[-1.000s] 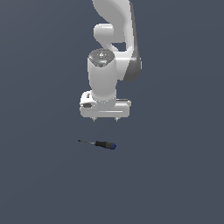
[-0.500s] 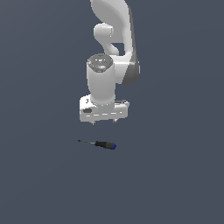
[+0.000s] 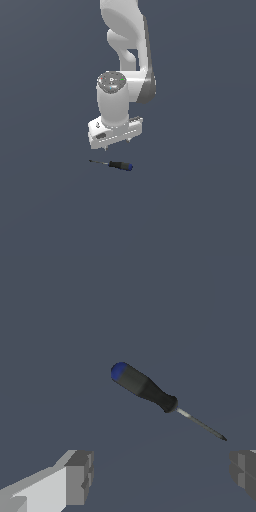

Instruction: Pick up the object and move it to a goal position.

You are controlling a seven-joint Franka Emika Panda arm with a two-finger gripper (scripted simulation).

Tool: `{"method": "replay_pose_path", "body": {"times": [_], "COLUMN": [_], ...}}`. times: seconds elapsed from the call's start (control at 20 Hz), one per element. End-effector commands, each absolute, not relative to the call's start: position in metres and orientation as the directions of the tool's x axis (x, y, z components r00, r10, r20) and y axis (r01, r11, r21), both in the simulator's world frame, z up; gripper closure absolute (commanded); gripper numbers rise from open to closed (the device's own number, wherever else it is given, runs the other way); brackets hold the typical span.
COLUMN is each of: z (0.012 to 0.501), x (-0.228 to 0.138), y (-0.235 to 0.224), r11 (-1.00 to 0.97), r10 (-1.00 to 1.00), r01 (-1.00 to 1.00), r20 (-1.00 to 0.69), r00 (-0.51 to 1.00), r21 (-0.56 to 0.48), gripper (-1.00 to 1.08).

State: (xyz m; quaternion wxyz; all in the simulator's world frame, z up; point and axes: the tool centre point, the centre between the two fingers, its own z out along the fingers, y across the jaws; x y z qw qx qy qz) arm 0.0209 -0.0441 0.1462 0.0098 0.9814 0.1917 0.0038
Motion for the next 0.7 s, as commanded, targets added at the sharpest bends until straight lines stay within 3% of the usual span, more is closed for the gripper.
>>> {"method": "replay_pose_path", "body": {"times": [0.0,0.65], "z": [0.141,0.114], "x": [0.023,0.035], "y": [-0.047,-0.060], "r11": [-0.899,-0.698], "r10": [0.439,0.716], "r01": [0.438,0.716], "r20": [0.000,-0.012], "r00": [0.899,0.698], "r21": [0.021,0.015], "gripper": [-0.92,-0.92]}}
